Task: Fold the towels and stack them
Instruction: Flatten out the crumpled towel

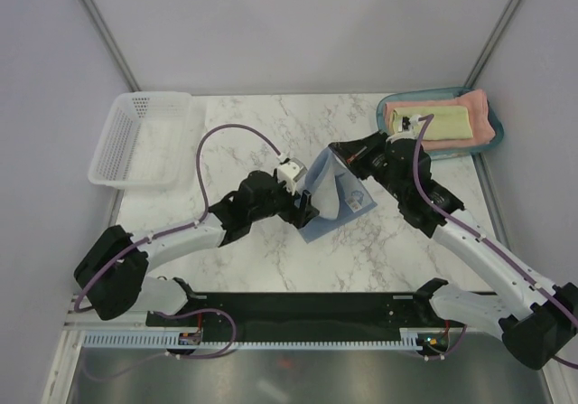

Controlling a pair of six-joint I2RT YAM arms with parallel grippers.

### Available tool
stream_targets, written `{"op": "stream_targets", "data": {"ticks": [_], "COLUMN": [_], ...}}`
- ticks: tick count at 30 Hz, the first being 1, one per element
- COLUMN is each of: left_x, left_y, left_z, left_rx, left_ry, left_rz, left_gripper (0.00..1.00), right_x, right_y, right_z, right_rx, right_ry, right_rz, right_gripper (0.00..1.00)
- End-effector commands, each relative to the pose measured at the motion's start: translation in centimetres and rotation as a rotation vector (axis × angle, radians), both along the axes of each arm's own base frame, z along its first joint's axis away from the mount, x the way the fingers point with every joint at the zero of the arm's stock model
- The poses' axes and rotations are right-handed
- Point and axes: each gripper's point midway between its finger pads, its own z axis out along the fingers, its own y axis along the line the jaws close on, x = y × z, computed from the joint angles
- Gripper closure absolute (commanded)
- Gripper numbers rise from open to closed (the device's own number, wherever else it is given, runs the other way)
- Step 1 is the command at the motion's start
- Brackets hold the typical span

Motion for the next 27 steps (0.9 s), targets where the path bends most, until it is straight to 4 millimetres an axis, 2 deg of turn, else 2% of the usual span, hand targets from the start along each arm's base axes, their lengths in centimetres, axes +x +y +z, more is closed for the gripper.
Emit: {"op": "stream_targets", "data": {"ticks": [1, 2, 5, 9, 11, 18, 21, 24, 26, 27], "left_x": [-0.7, -0.5, 0.4, 0.4, 0.4, -0.6, -0.5, -0.2, 0.1, 0.1], "left_y": [-1.8, -2.0, -1.9, -2.1, -2.3, -3.3, -3.3, -2.9, -2.7, -2.6], "left_z": [2.9, 2.1, 1.6, 2.9, 2.8, -0.6, -1.2, -1.3, -1.0, -0.5], "left_rx": [-0.033, -0.012, 0.023, -0.036, -0.037, -0.033, -0.037, -0.039, -0.04, -0.044], "left_ry": [-0.055, -0.038, -0.031, -0.009, 0.002, 0.119, 0.126, 0.118, 0.105, 0.094], "left_rz": [-0.174, -0.18, -0.175, -0.215, -0.227, -0.275, -0.268, -0.228, -0.207, -0.204], "left_gripper": [0.16, 0.16, 0.16, 0.17, 0.18, 0.25, 0.29, 0.45, 0.63, 0.79], "right_x": [-0.4, -0.4, -0.5, -0.7, -0.5, -0.2, -0.2, 0.0, 0.0, 0.1], "right_y": [-0.4, -0.4, -0.5, -0.6, -0.8, -1.1, -1.3, -2.0, -2.2, -2.4], "right_z": [1.8, 1.7, 1.7, 1.4, 1.3, 1.3, 1.2, 0.6, 0.2, -0.4], "right_rx": [0.04, 0.037, 0.042, 0.042, 0.049, 0.055, 0.055, 0.038, 0.03, 0.019], "right_ry": [-0.035, -0.034, -0.032, -0.025, -0.021, -0.021, -0.021, -0.021, -0.013, -0.005], "right_rz": [0.001, 0.003, 0.011, 0.018, 0.009, 0.007, 0.002, -0.025, -0.032, -0.036], "right_gripper": [1.0, 1.0, 1.0, 1.0, 1.0, 1.0, 1.0, 1.0, 1.0, 1.0]}}
